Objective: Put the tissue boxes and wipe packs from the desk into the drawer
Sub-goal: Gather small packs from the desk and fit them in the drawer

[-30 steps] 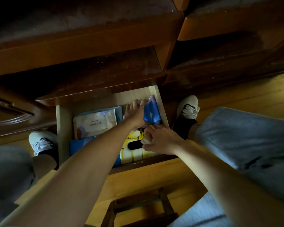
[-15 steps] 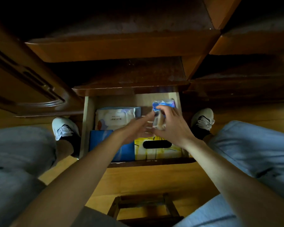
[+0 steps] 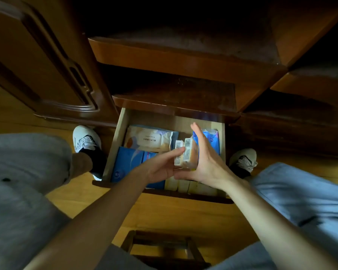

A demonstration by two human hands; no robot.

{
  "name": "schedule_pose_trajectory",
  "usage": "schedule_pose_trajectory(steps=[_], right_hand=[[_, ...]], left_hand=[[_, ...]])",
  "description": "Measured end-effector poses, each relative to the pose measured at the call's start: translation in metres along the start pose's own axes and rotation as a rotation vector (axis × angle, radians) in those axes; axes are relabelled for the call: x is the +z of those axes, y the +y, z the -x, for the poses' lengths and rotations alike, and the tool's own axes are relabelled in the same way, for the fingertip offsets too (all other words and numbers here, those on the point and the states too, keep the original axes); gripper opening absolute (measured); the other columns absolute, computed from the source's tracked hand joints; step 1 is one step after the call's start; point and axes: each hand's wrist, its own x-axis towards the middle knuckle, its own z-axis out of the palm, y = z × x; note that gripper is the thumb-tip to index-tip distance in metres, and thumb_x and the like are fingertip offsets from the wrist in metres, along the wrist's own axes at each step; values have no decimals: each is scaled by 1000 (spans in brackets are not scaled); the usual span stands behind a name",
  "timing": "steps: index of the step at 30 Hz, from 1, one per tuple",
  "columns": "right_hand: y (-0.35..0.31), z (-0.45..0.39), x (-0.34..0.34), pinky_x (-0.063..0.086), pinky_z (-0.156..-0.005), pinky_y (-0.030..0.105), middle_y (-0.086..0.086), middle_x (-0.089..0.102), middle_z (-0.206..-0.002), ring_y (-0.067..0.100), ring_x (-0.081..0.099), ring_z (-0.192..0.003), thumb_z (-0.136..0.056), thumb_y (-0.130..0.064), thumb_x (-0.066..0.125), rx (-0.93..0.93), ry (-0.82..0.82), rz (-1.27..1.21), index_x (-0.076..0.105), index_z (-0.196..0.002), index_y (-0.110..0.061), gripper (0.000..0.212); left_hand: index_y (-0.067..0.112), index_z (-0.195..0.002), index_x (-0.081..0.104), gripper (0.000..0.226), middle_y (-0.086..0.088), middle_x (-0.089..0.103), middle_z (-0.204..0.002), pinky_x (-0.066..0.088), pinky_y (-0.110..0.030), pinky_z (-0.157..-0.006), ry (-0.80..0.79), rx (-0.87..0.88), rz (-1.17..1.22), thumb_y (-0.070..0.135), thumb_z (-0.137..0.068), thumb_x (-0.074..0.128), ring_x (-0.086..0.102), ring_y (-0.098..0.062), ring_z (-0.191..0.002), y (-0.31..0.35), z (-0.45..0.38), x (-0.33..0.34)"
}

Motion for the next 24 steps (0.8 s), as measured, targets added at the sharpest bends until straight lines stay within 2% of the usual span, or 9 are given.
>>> schedule_pose_trajectory(steps=[3, 5, 7, 10, 13, 16, 19, 21, 24], right_hand=[[8, 4, -14, 34, -115, 38, -25, 15, -165, -7, 24, -142, -57, -85, 76, 102, -70, 71, 8, -155, -53, 124], [9, 6, -16, 45, -104, 32, -26, 31, -156, -16, 32, -124, -61, -88, 70, 79, -61, 166, 22, -148, -54, 105], [7, 6, -11, 46, -90, 25, -21, 45, -146, -12, 39, -115, -64, -87, 68, 72, -31, 190, 29, -144, -49, 98], [4, 2, -3, 46, -86, 20, -16, 55, -137, -3, 50, -114, -68, -78, 72, 63, -21, 156, 35, -143, -41, 91], [4, -7, 2, 54, -86, 25, -19, 60, -125, -2, 58, -108, -70, -71, 76, 79, -35, 101, 41, -139, -42, 82], [10, -19, 6, 52, -76, 16, -28, 60, -108, -7, 59, -99, -66, -75, 75, 128, -30, 90, 44, -129, -47, 76], [28, -42, -1, 47, -73, 10, -27, 57, -114, -1, 59, -100, -66, -72, 76, 228, 3, 114, 44, -139, -37, 87], [45, -62, -9, 53, -86, 28, -10, 60, -129, 15, 59, -113, -67, -68, 76, 305, 4, 217, 41, -145, -30, 93], [64, -91, -8, 47, -85, 36, 6, 59, -138, 28, 58, -120, -75, -59, 75, 257, -102, 553, 35, -149, -26, 91]], left_hand=[[16, -142, 57, 52, -19, 53, -148, 29, -50, -121, -7, -3, -41, 41, -97, 64, 44, -36, -141, 1, 1, -2], [14, -144, 55, 58, -19, 52, -148, 27, -50, -122, 8, -16, -21, 44, -96, 66, 42, -37, -143, -1, 0, -2], [14, -141, 59, 58, -18, 55, -146, 34, -46, -119, 11, -27, 1, 47, -94, 67, 48, -34, -139, -4, 0, -3], [17, -132, 67, 53, -17, 60, -142, 48, -37, -106, 40, -32, 22, 51, -92, 68, 57, -28, -131, -5, -1, -7], [20, -127, 71, 51, -15, 63, -138, 53, -32, -98, 58, -40, 21, 56, -91, 68, 62, -26, -126, -5, -3, -14], [21, -127, 71, 60, -14, 67, -132, 55, -35, -97, 73, -58, -53, 67, -90, 61, 64, -27, -123, -3, -8, -22], [15, -109, 74, 56, -8, 79, -102, 57, -47, -95, 387, 32, -286, 65, -94, 54, 74, -28, -100, 0, -19, -28], [20, -92, 71, 32, -3, 76, -85, 58, -44, -81, 745, 235, -580, 49, -97, 59, 72, -29, -87, -1, -21, -41], [23, -105, 69, 18, 0, 71, -106, 48, -31, -81, 981, 383, -1264, 35, -96, 61, 61, -22, -106, 0, -16, -66]])
